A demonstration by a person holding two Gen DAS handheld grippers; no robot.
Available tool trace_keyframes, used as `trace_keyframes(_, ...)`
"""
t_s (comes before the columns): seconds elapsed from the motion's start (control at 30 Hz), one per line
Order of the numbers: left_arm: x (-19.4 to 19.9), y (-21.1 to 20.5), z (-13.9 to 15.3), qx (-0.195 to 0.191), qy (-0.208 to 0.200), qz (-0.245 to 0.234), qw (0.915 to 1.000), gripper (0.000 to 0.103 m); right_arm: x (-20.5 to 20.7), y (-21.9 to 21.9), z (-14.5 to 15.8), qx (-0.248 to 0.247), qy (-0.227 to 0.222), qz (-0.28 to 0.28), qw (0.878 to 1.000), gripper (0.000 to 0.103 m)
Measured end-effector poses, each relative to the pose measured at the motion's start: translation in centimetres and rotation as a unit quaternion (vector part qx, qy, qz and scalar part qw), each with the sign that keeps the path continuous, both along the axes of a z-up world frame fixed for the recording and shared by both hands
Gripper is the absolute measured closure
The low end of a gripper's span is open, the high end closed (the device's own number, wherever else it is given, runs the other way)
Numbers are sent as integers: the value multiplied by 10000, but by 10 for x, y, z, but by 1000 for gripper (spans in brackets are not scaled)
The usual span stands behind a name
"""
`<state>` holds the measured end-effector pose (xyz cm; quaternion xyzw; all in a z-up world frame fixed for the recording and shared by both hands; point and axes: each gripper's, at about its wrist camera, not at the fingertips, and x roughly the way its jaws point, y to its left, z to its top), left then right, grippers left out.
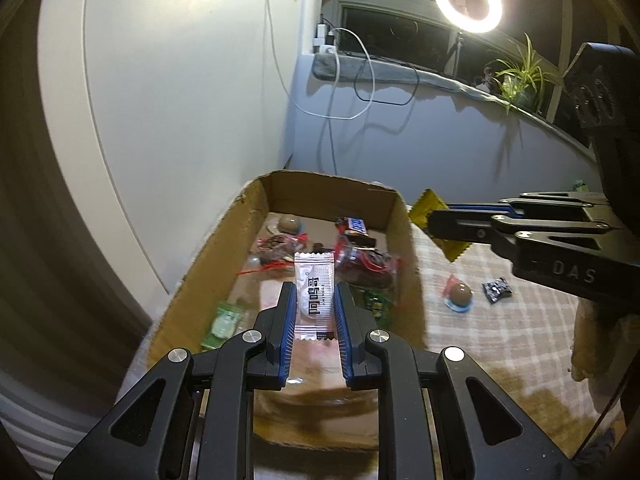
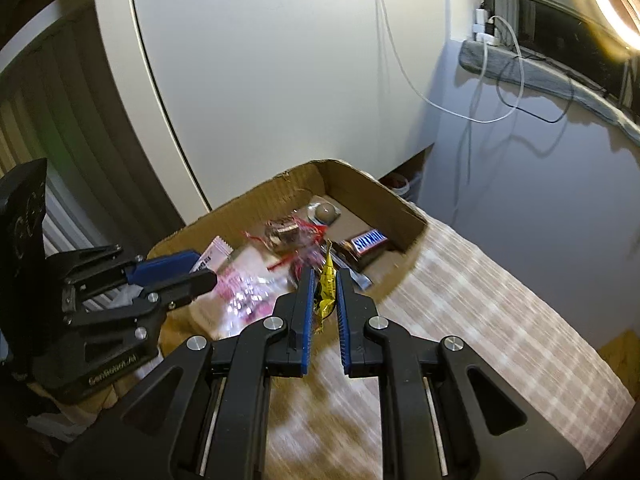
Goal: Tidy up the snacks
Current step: 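Carry the pink and yellow candies into the box with both tools and release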
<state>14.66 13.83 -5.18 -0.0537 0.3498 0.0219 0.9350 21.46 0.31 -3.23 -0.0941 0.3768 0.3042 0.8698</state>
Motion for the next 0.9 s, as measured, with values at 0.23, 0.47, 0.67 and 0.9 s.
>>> trace_keyframes(0.23, 6, 13, -7, -41, 65, 104, 9999, 86, 20, 21, -14, -15, 174, 86, 9998, 92)
trace_keyframes(0.47, 10, 19, -10, -102, 98, 158, 9998, 84, 27, 31, -22, -68, 237, 107, 9996, 92)
trace_keyframes(0.67, 12, 20, -10, -88, 109, 160, 9998, 84, 31, 32, -24, -60, 296, 70, 9995, 91)
trace_keyframes(0.9, 12, 21, -10, -84, 106, 175, 9998, 81, 30, 31, -21, -92, 170, 5, 9998, 50)
